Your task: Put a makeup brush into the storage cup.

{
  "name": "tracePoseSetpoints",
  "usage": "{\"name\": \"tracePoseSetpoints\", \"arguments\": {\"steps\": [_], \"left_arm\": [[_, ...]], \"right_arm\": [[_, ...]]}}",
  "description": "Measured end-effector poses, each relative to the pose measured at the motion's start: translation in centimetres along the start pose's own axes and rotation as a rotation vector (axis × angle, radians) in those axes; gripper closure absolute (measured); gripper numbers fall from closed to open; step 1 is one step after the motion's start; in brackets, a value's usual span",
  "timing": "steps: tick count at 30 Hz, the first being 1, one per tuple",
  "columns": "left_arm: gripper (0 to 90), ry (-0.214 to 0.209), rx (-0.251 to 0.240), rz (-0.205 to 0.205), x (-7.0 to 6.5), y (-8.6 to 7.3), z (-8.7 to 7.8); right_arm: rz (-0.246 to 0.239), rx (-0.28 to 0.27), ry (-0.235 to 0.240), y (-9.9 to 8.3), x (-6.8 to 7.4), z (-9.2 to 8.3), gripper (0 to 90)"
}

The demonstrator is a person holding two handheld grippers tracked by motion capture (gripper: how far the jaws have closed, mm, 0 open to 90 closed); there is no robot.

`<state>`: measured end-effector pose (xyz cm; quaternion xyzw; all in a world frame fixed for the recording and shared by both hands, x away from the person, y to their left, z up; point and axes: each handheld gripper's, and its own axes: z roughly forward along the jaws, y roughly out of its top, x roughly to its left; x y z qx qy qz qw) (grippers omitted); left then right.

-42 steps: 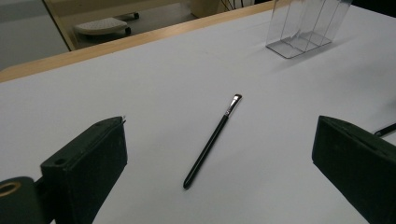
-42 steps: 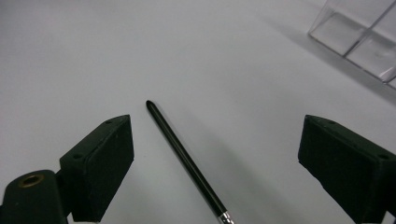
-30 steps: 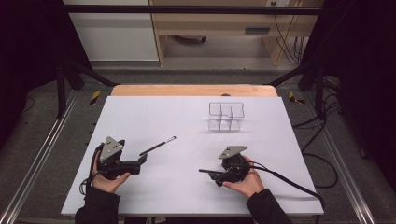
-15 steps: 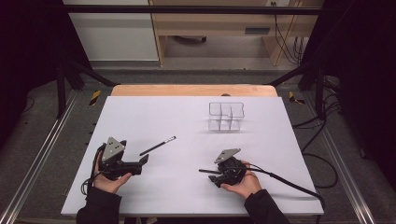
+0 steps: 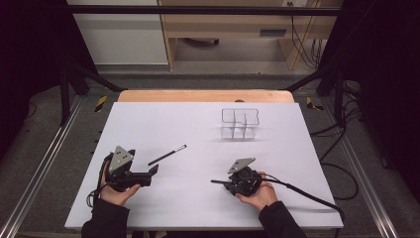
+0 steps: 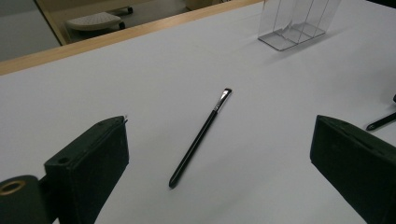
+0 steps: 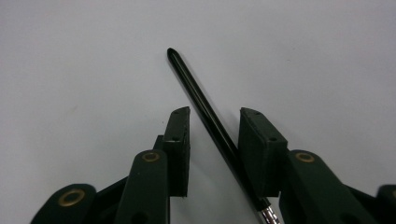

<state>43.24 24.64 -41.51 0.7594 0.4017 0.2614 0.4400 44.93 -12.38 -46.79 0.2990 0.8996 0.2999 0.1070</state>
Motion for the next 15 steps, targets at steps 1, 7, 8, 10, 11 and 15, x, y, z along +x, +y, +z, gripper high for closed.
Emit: {"name": "tracePoseSetpoints", "arguments": {"steps": [1,7,8,10,11,15], "left_arm": [[3.6,0.000,0.000,-0.001,0.01,-0.01,0.00],[4.0,-0.003,-0.001,-0.001,-0.01,0.01,-0.03],[4.1,-0.003,-0.001,-0.001,-0.02,0.01,-0.02],[4.1,-0.004,0.001,0.001,-0.02,0.00,0.02],[4.1,-0.004,0.001,0.001,-0.03,0.00,0.02],[4.3,-0.006,0.000,0.000,-0.02,0.00,0.00]], "right_arm": [[-0.003,0.001,-0.003,0.01,0.04,-0.01,69.2],[-0.008,0.006,-0.005,0.02,0.09,-0.07,77.4],[-0.008,0.007,-0.005,0.02,0.09,-0.08,77.5],[-0.007,0.007,-0.004,0.02,0.09,-0.08,77.8],[-0.003,0.006,-0.005,0.03,0.09,-0.07,78.0],[0.005,0.010,0.001,0.05,0.06,-0.10,80.0]]}}
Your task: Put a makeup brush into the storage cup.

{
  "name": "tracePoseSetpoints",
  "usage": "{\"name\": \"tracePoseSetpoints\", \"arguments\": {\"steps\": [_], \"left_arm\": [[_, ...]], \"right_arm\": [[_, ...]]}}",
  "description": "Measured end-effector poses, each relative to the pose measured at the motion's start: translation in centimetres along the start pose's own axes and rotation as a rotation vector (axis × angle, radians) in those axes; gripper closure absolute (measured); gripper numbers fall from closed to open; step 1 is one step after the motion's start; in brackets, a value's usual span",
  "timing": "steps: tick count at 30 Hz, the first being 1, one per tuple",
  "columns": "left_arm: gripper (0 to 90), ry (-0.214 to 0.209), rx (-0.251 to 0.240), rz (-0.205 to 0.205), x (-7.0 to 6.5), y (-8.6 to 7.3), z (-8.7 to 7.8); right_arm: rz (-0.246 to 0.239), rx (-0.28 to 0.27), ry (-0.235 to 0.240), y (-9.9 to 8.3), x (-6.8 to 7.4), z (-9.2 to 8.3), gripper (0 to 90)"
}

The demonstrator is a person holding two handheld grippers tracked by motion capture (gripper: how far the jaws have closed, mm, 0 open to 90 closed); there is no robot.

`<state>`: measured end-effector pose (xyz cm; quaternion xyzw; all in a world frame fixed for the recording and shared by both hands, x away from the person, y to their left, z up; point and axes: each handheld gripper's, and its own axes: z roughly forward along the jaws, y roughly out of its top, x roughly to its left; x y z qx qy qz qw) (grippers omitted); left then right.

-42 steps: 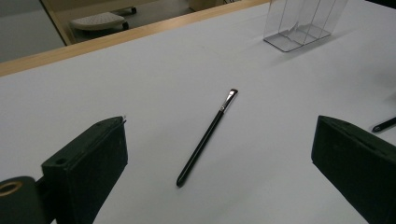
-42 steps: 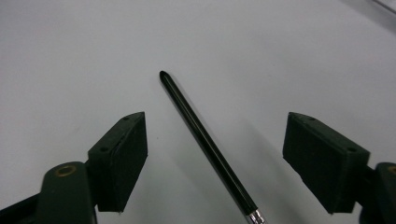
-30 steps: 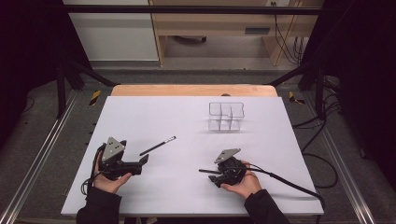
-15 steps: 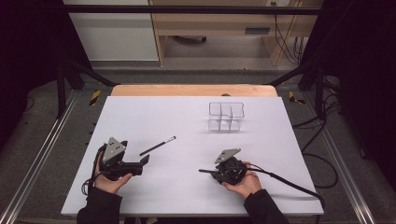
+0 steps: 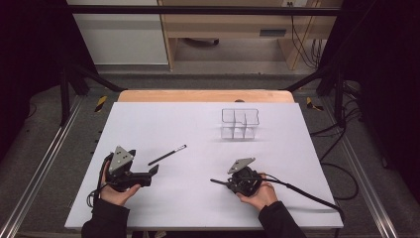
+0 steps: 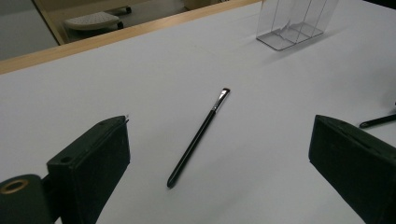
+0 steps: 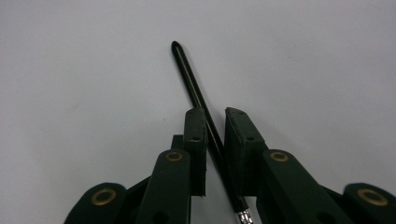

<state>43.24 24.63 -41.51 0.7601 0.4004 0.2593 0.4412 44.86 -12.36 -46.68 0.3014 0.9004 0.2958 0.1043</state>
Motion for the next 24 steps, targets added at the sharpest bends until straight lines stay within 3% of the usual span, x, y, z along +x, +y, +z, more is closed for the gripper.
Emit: {"name": "tracePoseSetpoints", "arguments": {"steps": [14,19,21,24], "left_arm": [[4.6,-0.007,0.007,0.001,-0.1,-0.1,0.2],[4.6,-0.009,0.007,-0.004,0.0,0.0,0.1],[4.6,-0.009,0.003,-0.007,0.1,0.0,0.1],[4.6,-0.009,0.002,-0.007,0.1,0.0,0.0]], "right_arm": [[0.033,-0.001,-0.006,0.0,-0.1,0.0,83.5],[0.036,-0.007,-0.012,0.2,-0.2,-0.4,71.2],[0.043,-0.023,-0.020,0.5,-0.5,-1.3,63.0],[0.047,-0.028,-0.029,0.9,-0.8,-2.2,58.7]]}}
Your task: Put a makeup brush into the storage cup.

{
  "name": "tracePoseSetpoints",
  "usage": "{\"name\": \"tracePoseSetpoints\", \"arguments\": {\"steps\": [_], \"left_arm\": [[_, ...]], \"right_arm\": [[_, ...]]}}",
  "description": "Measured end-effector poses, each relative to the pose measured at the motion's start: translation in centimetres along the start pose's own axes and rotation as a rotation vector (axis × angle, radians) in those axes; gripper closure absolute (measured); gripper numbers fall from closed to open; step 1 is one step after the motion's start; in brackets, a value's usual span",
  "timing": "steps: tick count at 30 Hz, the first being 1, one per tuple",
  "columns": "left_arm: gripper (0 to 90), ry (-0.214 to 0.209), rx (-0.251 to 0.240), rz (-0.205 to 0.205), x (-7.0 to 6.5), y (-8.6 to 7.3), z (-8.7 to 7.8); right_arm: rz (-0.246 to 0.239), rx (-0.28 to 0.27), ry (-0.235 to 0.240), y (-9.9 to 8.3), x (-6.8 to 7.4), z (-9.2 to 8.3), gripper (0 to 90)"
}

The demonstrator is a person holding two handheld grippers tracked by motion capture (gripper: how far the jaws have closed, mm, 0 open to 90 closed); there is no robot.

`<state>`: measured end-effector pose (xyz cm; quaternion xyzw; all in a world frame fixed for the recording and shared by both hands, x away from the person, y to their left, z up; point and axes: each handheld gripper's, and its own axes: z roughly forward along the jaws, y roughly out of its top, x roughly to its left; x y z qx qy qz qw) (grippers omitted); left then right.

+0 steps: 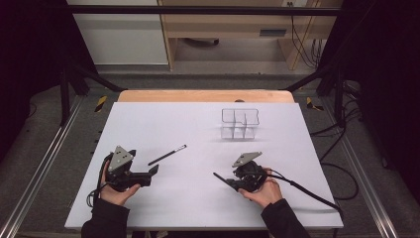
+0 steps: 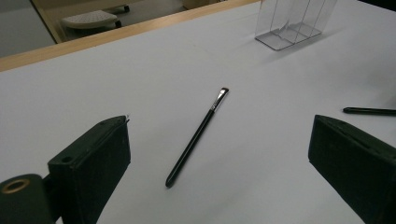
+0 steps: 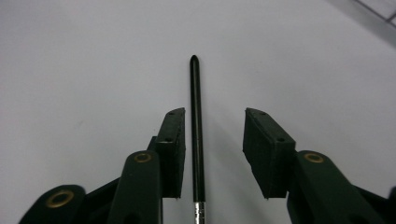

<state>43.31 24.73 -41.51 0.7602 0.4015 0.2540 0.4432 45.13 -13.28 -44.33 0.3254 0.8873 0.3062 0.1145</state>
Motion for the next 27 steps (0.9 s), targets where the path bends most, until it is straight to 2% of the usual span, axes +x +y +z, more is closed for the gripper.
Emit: {"name": "tracePoseSetpoints", "arguments": {"steps": [2,3,4,7,8,10,13,22,27], "left_arm": [[4.6,0.000,0.001,0.000,0.0,0.0,0.0],[4.6,-0.001,0.003,0.000,0.0,0.0,0.0],[4.6,-0.001,0.003,0.000,0.0,0.0,0.0],[4.6,-0.002,0.004,0.001,0.0,0.0,0.0],[4.6,-0.002,0.005,0.001,0.0,0.0,0.0],[4.6,-0.002,0.005,0.001,0.1,0.0,0.0],[4.6,-0.003,0.006,0.001,0.1,0.0,0.0],[4.6,-0.005,0.013,0.005,0.0,0.0,0.1],[4.6,-0.006,0.016,0.006,0.0,-0.1,0.1]], "right_arm": [[0.002,0.009,-0.004,0.2,-0.1,-0.2,58.8],[-0.002,0.041,0.009,0.6,-0.2,-0.3,58.0],[-0.002,0.041,0.009,0.6,-0.2,-0.3,58.0],[-0.023,0.109,0.005,1.2,0.0,-0.1,57.3],[-0.021,0.148,0.014,1.5,0.1,0.1,57.6],[-0.024,0.165,0.013,1.6,0.2,0.2,57.8],[-0.041,0.223,0.018,2.0,0.5,0.8,60.7],[-0.052,0.303,0.028,1.8,0.6,1.7,69.3],[-0.059,0.329,0.031,1.7,0.7,2.0,73.6]]}}
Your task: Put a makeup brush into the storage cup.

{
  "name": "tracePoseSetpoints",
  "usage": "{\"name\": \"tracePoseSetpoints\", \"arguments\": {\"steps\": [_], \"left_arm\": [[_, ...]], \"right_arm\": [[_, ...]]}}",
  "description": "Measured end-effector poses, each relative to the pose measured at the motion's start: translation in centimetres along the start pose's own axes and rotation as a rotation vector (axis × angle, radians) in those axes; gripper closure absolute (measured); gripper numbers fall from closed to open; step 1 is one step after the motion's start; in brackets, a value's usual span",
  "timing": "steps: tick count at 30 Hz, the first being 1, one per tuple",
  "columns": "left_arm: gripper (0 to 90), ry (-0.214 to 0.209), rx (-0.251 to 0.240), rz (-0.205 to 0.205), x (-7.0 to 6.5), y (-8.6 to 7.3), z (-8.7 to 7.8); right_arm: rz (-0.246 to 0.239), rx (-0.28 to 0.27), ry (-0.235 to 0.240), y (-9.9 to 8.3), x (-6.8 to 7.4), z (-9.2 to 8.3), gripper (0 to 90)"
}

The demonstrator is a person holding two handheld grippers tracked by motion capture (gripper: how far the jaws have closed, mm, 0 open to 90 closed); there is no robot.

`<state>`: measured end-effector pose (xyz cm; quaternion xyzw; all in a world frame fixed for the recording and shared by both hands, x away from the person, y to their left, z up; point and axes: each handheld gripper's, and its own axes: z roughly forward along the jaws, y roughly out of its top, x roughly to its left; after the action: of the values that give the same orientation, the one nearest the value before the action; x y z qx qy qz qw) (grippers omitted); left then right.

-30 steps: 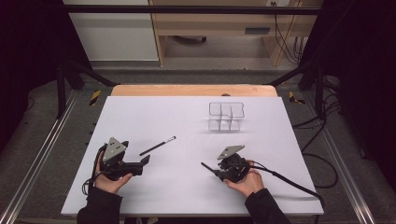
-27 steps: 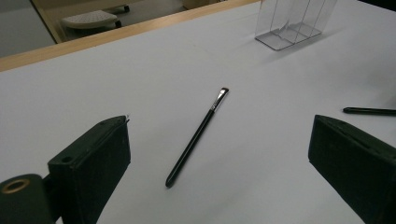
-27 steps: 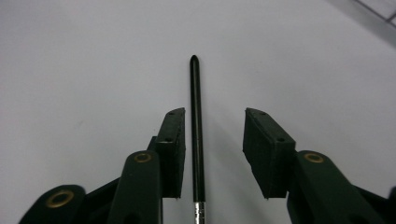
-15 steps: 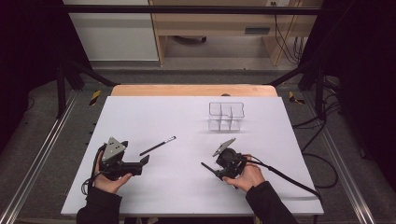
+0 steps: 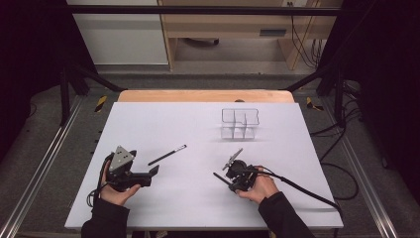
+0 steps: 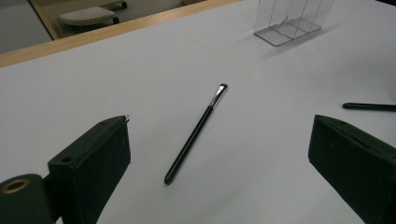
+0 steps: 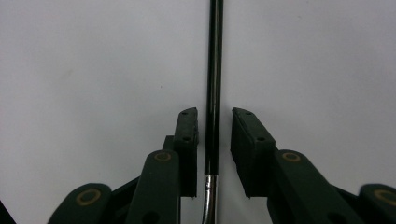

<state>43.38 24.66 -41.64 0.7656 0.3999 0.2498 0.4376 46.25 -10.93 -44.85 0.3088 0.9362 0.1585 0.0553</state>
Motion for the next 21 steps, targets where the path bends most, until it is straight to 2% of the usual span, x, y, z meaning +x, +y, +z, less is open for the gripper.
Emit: {"name": "tracePoseSetpoints", "arguments": {"steps": [9,18,21], "left_arm": [[4.6,-0.003,0.009,0.005,-0.07,-0.04,0.13],[4.7,-0.006,0.014,0.009,-0.13,-0.05,0.19],[4.7,-0.007,0.015,0.011,-0.13,-0.04,0.18]], "right_arm": [[-0.001,0.025,0.018,0.06,0.18,0.13,83.5],[0.013,0.033,0.028,0.14,0.14,0.07,84.3],[0.016,0.013,0.024,0.14,-0.01,-0.13,84.3]]}}
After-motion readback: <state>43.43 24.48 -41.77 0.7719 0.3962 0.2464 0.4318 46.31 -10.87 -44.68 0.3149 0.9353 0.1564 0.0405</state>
